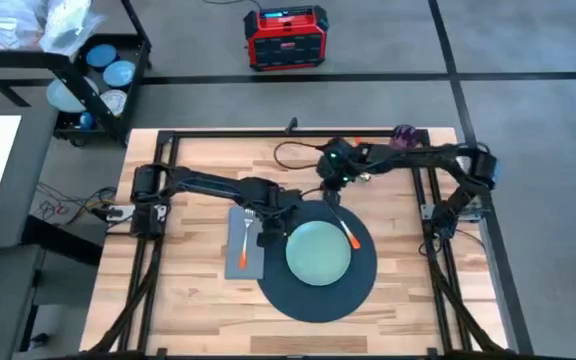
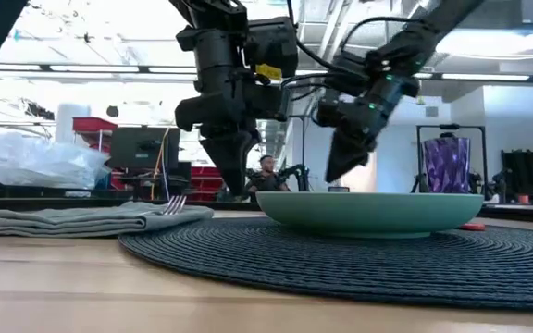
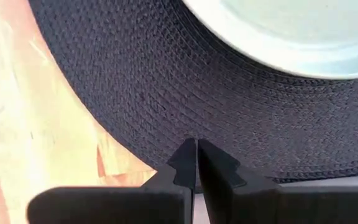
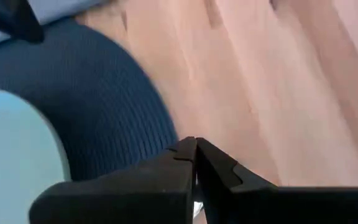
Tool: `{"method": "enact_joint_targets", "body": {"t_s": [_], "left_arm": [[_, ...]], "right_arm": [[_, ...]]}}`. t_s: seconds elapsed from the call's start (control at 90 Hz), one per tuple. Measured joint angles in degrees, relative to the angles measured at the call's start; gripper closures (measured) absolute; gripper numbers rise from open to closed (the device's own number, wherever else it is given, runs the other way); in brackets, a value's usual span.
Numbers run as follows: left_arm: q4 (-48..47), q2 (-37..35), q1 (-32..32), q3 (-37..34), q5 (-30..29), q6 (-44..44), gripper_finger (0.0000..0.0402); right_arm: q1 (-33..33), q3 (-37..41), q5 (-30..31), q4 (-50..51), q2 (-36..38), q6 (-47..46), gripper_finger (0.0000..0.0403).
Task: Set table place
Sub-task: Put the orange knife on the blue placemat
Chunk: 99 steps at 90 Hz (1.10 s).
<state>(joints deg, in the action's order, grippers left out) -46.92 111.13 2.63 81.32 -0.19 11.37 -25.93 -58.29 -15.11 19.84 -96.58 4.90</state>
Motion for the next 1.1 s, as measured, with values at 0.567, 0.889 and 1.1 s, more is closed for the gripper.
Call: {"method": "enact_joint_targets", "body": {"t_s": [0.567, 0.889, 1.1], "left_arm": [[1.4, 0.0, 0.0, 0.0, 0.0, 1.0, 0.0401], [1.6, 0.0, 0.0, 0.0, 0.1, 1.0, 0.0402], [1.4, 0.0, 0.0, 0.0, 0.1, 0.8, 0.0401]], "right_arm": [[-5.8, -2.1, -1.5, 2.2, -6.9, 4.2, 0.0403], [-7.6, -2.1, -1.7, 1.5, -6.9, 5.4, 0.0403], [-7.6, -2.1, -2.1, 0.6, -6.9, 5.6, 0.0403]]}}
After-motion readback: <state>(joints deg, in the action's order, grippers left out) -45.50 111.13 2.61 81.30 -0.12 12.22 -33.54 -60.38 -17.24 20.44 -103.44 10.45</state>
